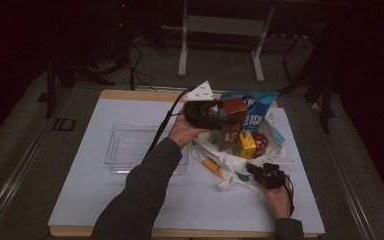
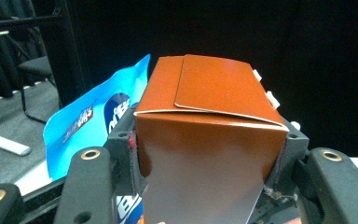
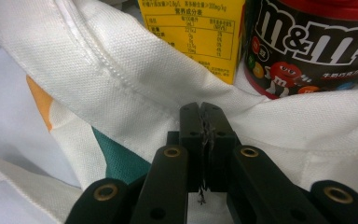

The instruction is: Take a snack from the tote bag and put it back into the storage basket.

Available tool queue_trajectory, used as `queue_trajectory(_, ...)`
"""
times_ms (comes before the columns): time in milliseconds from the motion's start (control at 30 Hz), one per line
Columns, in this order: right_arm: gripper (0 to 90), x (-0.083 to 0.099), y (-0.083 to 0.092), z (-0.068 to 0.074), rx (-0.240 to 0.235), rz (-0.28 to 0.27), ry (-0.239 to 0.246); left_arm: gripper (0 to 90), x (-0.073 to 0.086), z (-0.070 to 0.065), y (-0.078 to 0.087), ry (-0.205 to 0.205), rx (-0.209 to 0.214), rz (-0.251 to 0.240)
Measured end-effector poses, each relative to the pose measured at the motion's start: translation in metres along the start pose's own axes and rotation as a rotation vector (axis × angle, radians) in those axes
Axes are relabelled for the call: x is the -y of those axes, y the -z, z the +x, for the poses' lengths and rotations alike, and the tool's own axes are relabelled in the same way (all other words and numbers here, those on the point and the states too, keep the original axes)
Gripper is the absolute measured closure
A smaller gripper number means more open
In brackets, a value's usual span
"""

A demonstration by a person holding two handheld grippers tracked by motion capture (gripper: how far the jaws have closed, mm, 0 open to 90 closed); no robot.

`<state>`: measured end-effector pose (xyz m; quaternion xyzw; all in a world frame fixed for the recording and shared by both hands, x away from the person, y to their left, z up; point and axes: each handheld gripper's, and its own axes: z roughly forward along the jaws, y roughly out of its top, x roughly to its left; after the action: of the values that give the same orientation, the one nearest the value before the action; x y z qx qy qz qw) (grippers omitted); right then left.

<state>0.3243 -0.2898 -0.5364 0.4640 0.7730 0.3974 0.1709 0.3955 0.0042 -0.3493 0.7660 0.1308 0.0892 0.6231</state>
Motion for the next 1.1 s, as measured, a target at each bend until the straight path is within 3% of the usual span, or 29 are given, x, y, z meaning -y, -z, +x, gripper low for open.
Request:
queue_trajectory(733,88.1,0.0,0.0,0.0,-0.002,0.001,-0.002,42.7,-0.017,-0.005,0.053,-0.059,0.011,-0.018)
queue_trajectory(1100,88.1,0.0,0.0,-0.001,-0.003,0.0,-0.003,42.8,-0.018,-0.006,0.079,-0.071,0.019,-0.015)
